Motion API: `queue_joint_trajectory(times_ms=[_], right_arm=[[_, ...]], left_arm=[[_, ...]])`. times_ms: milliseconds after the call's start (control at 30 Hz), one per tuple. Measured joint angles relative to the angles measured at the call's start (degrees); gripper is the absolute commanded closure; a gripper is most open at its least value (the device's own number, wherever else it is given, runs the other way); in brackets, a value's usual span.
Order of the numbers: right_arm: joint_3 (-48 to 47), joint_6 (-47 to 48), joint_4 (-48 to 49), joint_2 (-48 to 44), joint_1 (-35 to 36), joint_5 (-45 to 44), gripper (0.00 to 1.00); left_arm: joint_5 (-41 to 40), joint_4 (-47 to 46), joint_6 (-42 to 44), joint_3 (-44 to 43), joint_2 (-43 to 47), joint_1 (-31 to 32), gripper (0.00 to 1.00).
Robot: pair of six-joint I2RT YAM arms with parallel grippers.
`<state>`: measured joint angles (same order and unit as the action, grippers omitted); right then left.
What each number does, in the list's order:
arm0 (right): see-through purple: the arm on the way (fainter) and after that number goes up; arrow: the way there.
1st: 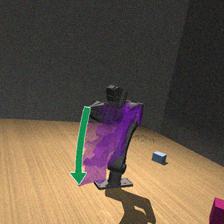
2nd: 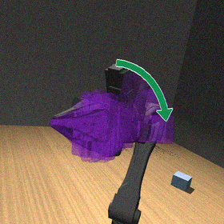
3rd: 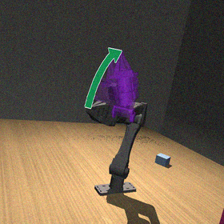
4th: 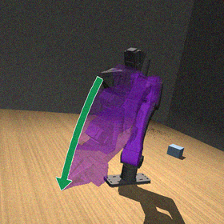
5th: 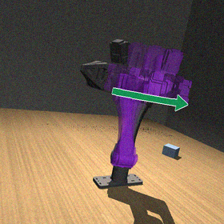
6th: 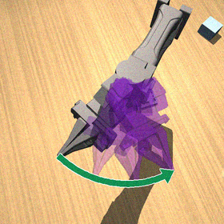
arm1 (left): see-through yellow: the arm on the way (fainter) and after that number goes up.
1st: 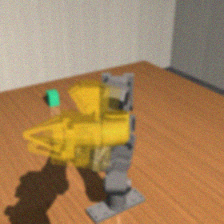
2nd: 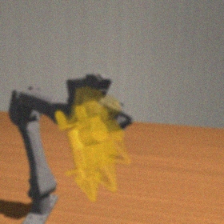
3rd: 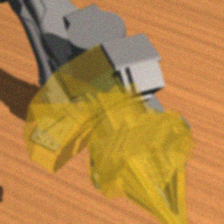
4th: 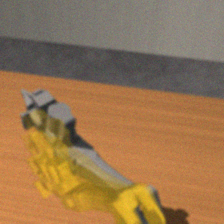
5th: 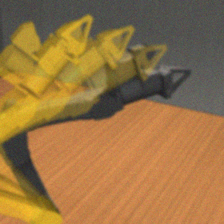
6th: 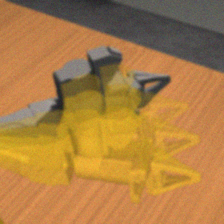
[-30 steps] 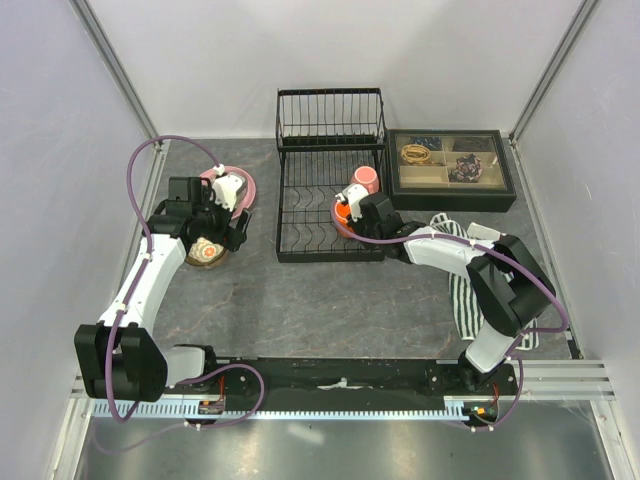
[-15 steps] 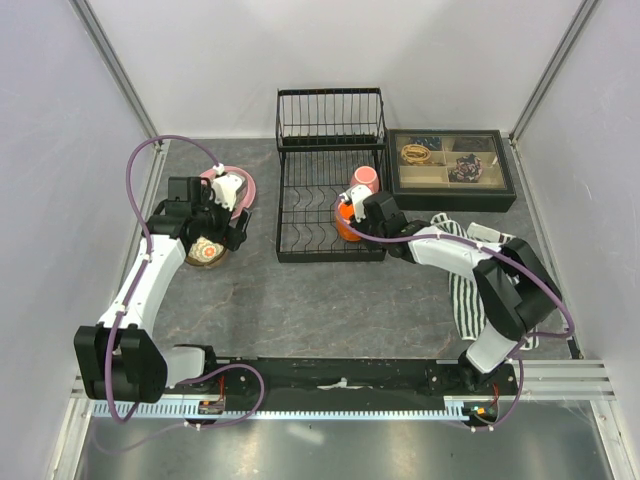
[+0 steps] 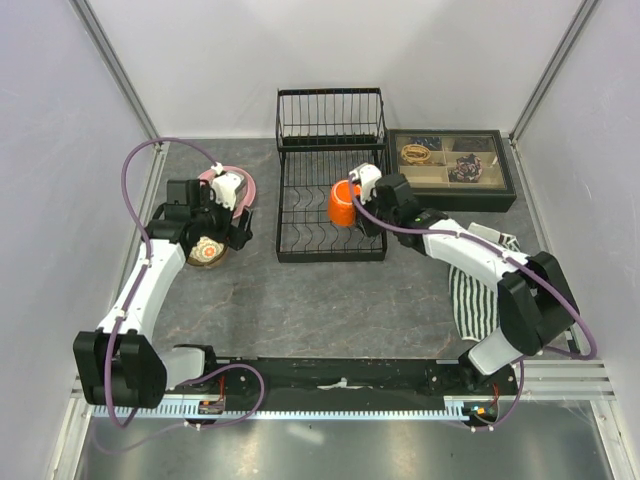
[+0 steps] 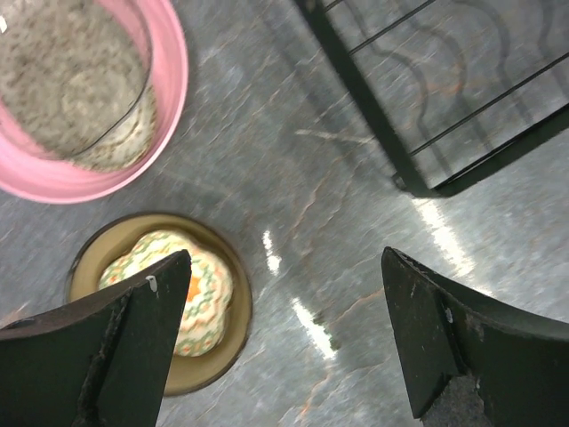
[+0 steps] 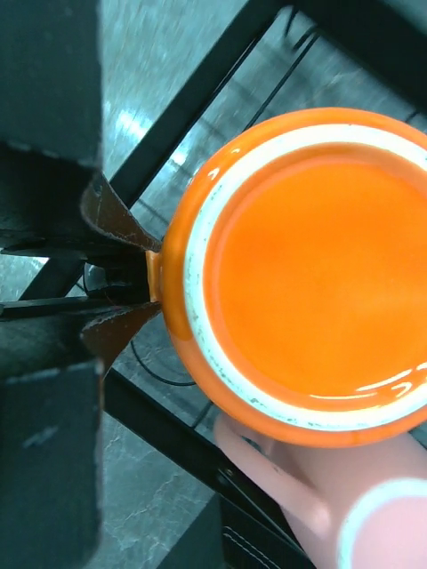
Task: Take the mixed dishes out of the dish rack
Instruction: Pick up the cup from the dish rack, then place the cup at the center of the board.
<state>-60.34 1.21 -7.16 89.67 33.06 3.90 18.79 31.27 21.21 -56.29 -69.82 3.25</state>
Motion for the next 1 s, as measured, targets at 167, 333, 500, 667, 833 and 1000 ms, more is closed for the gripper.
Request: queue_joint_trajectory(times_ms=[167,333,500,667,833,1000], right_arm=[[-3.15,-7.02,0.26,-0.9,-5.2,10.19,1.0],[-4.85,-15.3,3.54,-1.01,-8.46,21.57,1.0],[-4.85,-24.46,9.14,-1.2,-8.02,31.93,1.0],[-4.85,-36.26,18.99,-1.2,-7.74,40.72,1.0],[-4.87,-48.52,30.84,-1.2,-7.74,46.38,1.0],[-4.87,-57.66,40.68,-1.14,-7.74,49.27,1.0]], left_arm=[[7.96,-4.83,-3.82,2.43,3.45,0.0,0.06],[16.83,-12.39,-8.61,3.23,5.16,0.02,0.06],[21.84,-19.67,-13.97,3.23,5.09,0.83,0.06],[23.67,-27.78,-20.7,3.19,4.87,3.3,0.08],[23.8,-34.07,-26.64,2.32,3.45,4.7,0.11],[23.8,-39.43,-32.52,0.59,1.68,5.64,0.11]])
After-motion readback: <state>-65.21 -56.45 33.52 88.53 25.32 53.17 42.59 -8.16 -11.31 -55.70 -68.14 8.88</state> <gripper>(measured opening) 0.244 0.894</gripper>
